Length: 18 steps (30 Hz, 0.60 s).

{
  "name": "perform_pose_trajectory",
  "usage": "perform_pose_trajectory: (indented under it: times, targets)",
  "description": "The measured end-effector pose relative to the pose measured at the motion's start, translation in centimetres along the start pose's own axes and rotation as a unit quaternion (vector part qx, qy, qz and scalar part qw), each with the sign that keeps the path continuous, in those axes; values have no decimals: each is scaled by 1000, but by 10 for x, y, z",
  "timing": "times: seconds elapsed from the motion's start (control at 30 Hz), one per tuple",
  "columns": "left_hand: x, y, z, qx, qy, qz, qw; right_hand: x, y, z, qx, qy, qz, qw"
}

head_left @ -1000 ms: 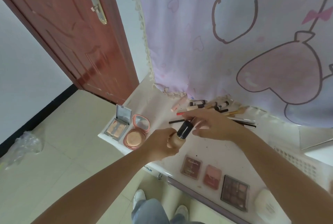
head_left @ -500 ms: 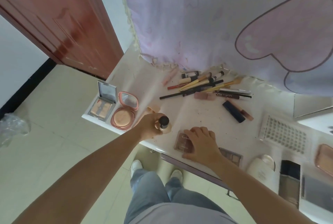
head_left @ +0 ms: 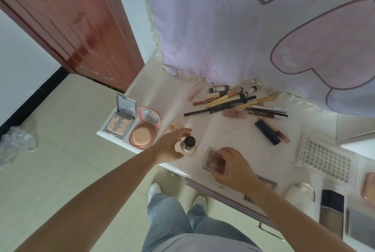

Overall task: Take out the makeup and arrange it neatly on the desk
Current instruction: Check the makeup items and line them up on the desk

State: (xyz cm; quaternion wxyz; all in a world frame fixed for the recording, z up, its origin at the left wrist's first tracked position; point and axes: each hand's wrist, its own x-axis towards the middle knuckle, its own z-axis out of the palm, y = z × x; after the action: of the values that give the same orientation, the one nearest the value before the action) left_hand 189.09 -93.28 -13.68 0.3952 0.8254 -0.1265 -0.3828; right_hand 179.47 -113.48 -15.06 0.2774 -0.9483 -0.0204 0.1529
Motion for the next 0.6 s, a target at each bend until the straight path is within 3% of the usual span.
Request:
perform_pose_trajectory:
  times: [0.1, 0.2, 0.27, 0.4, 0.6]
  targets:
    - [-18, 0, -8, 19, 21, 39, 999, -3, -10, -24, 74, 17, 3, 997]
    - [-38, 21, -16, 94, 115, 107, 983, -5, -22, -52, 105, 41, -17, 993]
    - [-48, 45, -19, 83, 141, 158, 974, -5, -33, -70, 122, 47, -35, 991]
    - [-57, 84, -19, 12, 51, 155, 987, -10, -57, -98, 129, 100, -106, 981]
    - [-60, 98, -17, -84, 34, 165, 982, -17, -68, -109, 119, 147, -176, 966]
